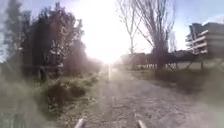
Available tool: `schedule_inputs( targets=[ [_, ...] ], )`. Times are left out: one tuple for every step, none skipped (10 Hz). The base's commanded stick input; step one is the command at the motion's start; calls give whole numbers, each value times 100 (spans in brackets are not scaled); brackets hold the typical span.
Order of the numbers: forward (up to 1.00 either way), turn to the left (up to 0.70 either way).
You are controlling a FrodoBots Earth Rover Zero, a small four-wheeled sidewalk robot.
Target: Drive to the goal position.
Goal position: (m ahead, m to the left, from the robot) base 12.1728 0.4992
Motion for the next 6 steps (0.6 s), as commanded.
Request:
schedule_inputs(
  targets=[
    [70,-24],
    [70,-28],
    [70,-24],
    [70,-7],
    [70,0],
    [70,0]
  ],
)
